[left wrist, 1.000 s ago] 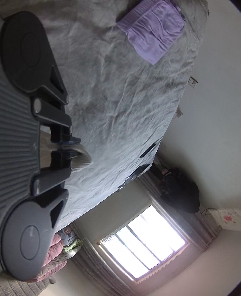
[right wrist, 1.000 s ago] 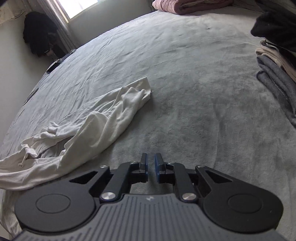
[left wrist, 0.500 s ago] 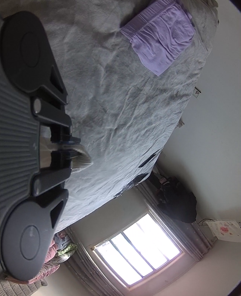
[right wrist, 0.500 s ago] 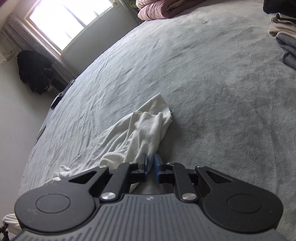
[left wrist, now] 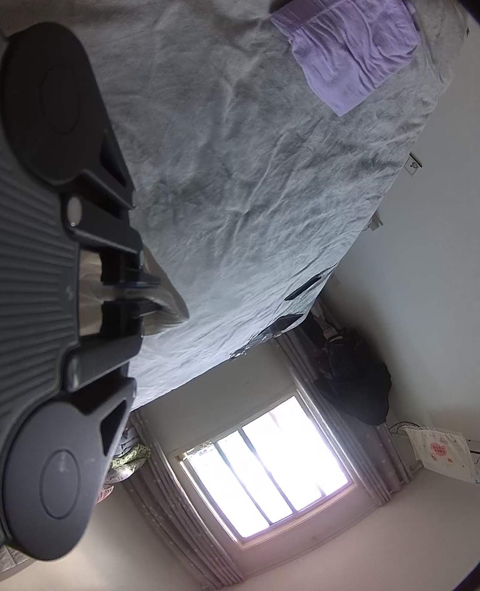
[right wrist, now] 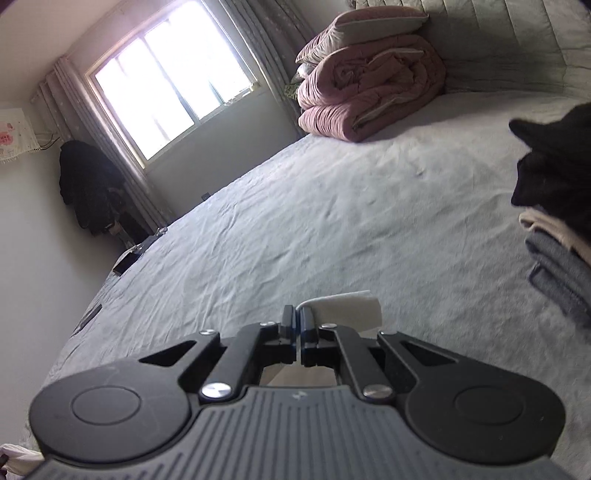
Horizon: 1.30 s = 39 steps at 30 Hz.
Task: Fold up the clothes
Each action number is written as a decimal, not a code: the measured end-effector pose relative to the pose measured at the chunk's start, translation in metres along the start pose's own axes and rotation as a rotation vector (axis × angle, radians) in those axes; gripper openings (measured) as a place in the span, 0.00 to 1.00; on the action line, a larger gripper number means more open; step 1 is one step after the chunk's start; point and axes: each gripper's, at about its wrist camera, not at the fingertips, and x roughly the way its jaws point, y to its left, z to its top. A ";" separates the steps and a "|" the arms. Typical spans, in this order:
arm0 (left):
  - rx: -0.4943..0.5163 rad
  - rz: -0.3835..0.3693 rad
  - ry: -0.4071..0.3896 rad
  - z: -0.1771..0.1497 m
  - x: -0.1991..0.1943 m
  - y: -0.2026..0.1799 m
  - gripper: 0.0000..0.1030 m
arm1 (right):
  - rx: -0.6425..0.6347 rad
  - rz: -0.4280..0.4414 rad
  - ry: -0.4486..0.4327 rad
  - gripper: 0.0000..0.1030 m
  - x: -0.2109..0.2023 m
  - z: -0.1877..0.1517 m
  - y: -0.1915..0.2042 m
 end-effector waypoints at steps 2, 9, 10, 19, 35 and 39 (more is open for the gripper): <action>0.019 0.010 0.040 0.001 0.005 -0.013 0.06 | -0.047 -0.028 0.017 0.03 0.005 0.011 0.008; 0.148 0.082 0.142 0.012 0.033 -0.061 0.06 | -0.170 -0.100 0.087 0.03 0.033 0.018 0.024; 0.167 0.080 0.143 0.015 0.032 -0.068 0.06 | -0.140 -0.063 0.044 0.03 0.023 0.022 0.023; 0.105 0.130 0.243 -0.009 -0.007 -0.013 0.06 | -0.041 -0.108 0.257 0.03 0.005 -0.021 -0.046; 0.210 0.249 0.336 -0.028 -0.029 0.011 0.06 | -0.079 -0.098 0.316 0.04 -0.038 -0.038 -0.057; 0.127 0.309 0.382 -0.021 -0.026 0.031 0.07 | -0.071 -0.194 0.395 0.14 -0.028 -0.052 -0.078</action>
